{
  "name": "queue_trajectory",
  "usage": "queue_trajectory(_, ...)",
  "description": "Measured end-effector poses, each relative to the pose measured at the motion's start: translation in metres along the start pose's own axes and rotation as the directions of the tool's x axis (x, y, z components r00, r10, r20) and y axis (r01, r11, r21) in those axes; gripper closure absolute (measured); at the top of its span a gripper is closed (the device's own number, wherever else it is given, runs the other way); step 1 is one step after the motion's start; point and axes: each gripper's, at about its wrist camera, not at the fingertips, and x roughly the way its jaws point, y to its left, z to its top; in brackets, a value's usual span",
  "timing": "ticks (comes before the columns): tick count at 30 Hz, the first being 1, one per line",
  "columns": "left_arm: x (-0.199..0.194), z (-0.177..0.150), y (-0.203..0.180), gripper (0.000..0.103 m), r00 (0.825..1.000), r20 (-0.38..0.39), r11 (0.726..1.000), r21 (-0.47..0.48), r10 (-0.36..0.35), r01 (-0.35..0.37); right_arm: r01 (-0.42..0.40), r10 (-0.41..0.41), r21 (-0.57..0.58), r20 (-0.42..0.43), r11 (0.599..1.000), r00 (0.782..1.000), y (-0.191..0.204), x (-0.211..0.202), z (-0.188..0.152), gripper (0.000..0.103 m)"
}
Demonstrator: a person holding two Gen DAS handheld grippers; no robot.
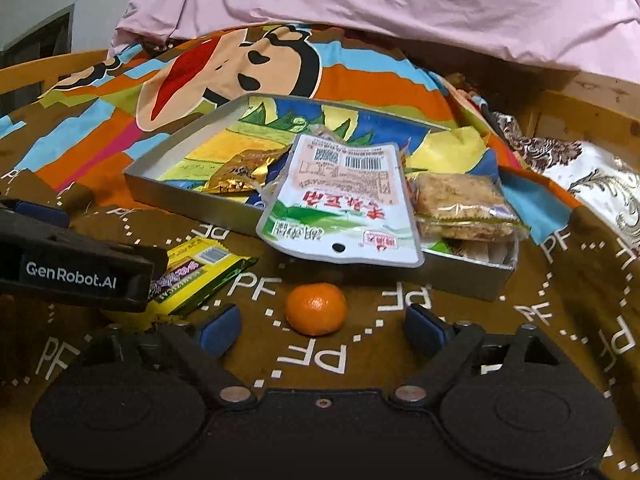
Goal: Organize snacks
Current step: 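Move the left tool to the yellow bar while the right tool approaches the mandarin orange, then grasp the yellow bar with the left tool while the right tool grasps the mandarin orange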
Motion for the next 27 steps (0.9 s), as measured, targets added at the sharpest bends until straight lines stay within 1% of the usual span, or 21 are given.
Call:
queue_trajectory(2, 0.0, -0.001, -0.001, 0.001, 1.0, 0.011, 1.0, 0.007, -0.003, 0.002, -0.002, 0.002, 0.001, 0.0, 1.0, 1.0, 0.0, 0.0, 0.0, 0.025)
queue_trajectory(4, 0.001, -0.002, 0.0, 0.001, 1.0, 0.011, 1.0, 0.009, -0.009, 0.009, -0.01, 0.01, 0.004, -0.002, 1.0, 1.0, 0.0, 0.001, 0.0, 0.036)
queue_trajectory(7, -0.003, -0.001, -0.001, 0.001, 0.999, 0.032, 1.0, 0.013, -0.029, 0.029, -0.021, 0.022, 0.009, -0.003, 1.0, 1.0, -0.002, 0.002, -0.001, 0.045)
queue_trajectory(10, -0.009, -0.001, -0.005, 0.001, 0.996, 0.064, 0.997, 0.048, -0.067, 0.064, -0.031, 0.031, 0.012, -0.005, 0.999, 1.0, -0.002, 0.002, -0.001, 0.047)
queue_trajectory(12, -0.01, -0.001, -0.011, 0.001, 0.994, 0.086, 0.995, 0.086, -0.066, 0.059, -0.032, 0.033, 0.013, -0.007, 0.999, 0.999, -0.002, 0.003, -0.002, 0.05)
queue_trajectory(14, -0.007, 0.0, -0.018, 0.001, 0.995, 0.081, 0.991, 0.13, -0.05, 0.039, -0.032, 0.032, 0.011, -0.007, 0.999, 0.999, -0.002, 0.003, -0.002, 0.052)
queue_trajectory(16, -0.004, 0.0, -0.02, 0.001, 0.996, 0.07, 0.988, 0.145, -0.059, 0.048, -0.032, 0.032, 0.011, -0.007, 0.999, 0.999, -0.002, 0.003, -0.002, 0.053)
queue_trajectory(20, 0.003, 0.002, -0.014, 0.001, 0.994, 0.034, 0.988, 0.116, -0.102, 0.098, -0.034, 0.034, 0.015, -0.007, 0.999, 0.999, -0.001, 0.003, -0.003, 0.053)
queue_trajectory(23, 0.007, 0.001, -0.008, 0.001, 0.987, 0.005, 0.984, 0.086, -0.158, 0.157, -0.033, 0.033, 0.014, -0.006, 0.999, 0.999, -0.002, 0.003, -0.003, 0.054)
queue_trajectory(25, 0.011, 0.002, -0.006, 0.001, 0.984, -0.016, 0.981, 0.074, -0.178, 0.179, -0.039, 0.039, 0.019, -0.005, 0.999, 0.999, -0.003, 0.003, -0.003, 0.06)
queue_trajectory(27, 0.012, 0.001, -0.005, 0.001, 0.981, -0.028, 0.979, 0.063, -0.193, 0.195, -0.04, 0.04, 0.023, -0.006, 0.999, 0.999, -0.005, 0.0, -0.001, 0.063)
